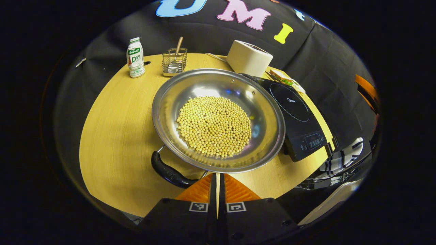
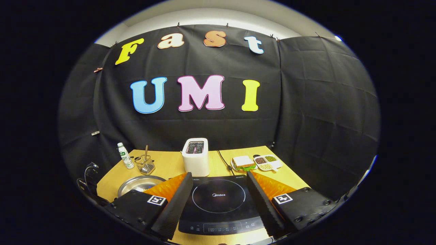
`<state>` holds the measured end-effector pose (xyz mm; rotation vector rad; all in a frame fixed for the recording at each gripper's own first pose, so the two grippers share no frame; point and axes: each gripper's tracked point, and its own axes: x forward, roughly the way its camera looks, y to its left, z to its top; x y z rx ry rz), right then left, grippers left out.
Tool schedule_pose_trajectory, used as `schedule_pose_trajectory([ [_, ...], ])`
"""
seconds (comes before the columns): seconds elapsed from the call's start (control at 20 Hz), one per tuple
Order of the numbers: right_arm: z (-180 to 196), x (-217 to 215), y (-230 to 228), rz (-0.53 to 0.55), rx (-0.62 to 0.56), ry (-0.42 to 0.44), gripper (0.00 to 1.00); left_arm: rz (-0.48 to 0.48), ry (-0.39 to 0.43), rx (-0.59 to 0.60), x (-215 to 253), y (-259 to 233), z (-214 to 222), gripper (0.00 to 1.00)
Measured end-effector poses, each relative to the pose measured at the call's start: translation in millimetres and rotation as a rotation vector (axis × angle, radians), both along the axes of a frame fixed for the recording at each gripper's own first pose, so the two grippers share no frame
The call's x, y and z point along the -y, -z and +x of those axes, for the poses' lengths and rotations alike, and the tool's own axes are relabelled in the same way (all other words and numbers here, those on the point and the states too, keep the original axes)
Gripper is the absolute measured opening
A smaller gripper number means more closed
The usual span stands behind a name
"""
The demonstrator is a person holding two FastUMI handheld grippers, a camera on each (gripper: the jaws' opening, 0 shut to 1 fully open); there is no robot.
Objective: First push the handle of the pot to place it horizontally, then grasp the pot with both hands and set it on the induction cooktop.
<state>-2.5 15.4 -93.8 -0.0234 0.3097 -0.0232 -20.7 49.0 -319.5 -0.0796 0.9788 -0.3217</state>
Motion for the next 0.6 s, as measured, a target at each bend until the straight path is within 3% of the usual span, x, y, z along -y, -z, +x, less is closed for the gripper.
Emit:
schedule_pose_trajectory([
  [0.6, 6, 2, -5, 0.003, 0.014, 0.035, 0.98, 0.097, -0.084, -0.005, -55, 3, 22, 0.05],
])
